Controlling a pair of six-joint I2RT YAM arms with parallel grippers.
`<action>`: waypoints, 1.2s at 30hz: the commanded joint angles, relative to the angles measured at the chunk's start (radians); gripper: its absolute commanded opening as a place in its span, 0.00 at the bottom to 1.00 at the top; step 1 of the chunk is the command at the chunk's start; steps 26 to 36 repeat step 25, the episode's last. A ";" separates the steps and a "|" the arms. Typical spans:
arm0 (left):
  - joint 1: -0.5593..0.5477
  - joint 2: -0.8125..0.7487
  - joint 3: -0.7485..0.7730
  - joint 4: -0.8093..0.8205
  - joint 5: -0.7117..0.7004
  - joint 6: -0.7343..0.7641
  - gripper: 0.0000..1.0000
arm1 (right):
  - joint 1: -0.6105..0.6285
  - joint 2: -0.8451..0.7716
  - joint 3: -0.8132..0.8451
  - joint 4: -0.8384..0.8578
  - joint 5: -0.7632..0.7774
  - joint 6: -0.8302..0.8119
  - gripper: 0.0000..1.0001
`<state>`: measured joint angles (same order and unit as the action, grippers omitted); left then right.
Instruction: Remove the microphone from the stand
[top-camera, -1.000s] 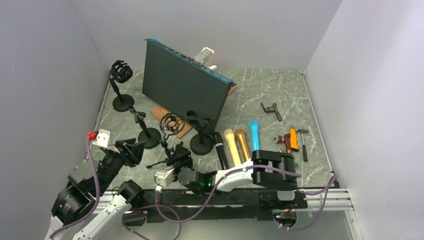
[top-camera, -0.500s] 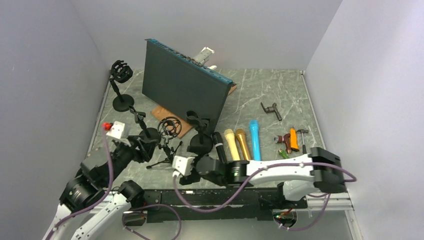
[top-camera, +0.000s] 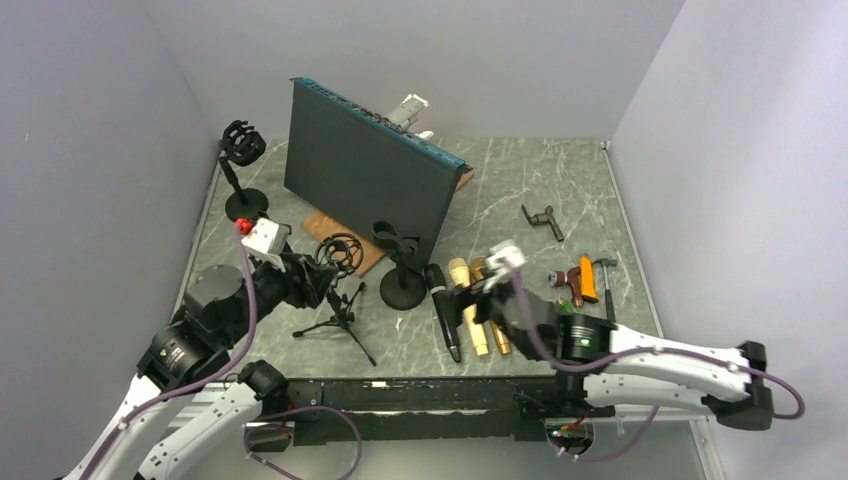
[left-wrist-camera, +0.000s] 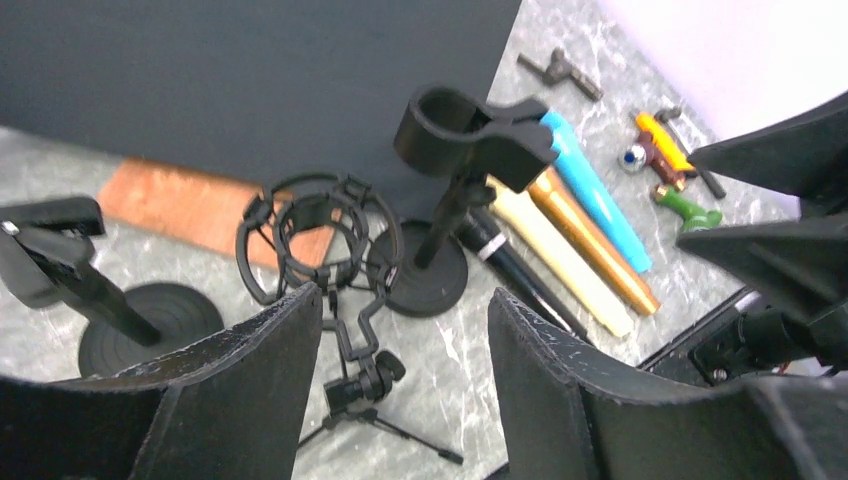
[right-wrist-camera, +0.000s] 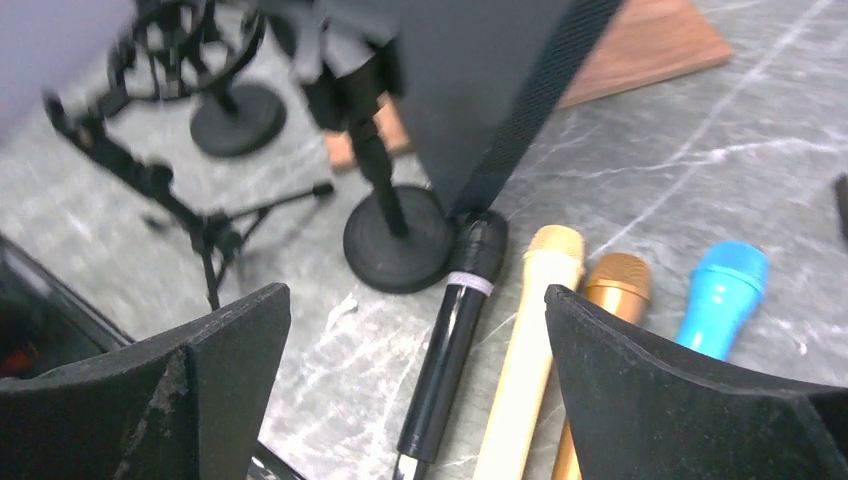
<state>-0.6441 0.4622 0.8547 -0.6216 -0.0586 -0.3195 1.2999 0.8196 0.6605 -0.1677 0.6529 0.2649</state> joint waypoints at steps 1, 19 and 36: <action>0.000 -0.005 0.090 0.115 -0.035 0.073 0.65 | -0.001 -0.238 0.033 -0.195 0.200 0.205 1.00; -0.001 -0.180 0.223 0.141 -0.193 0.208 0.65 | -0.002 -0.414 0.342 -0.224 0.357 -0.058 1.00; -0.001 -0.196 0.236 0.132 -0.202 0.203 0.65 | -0.002 -0.465 0.282 -0.109 0.235 -0.158 1.00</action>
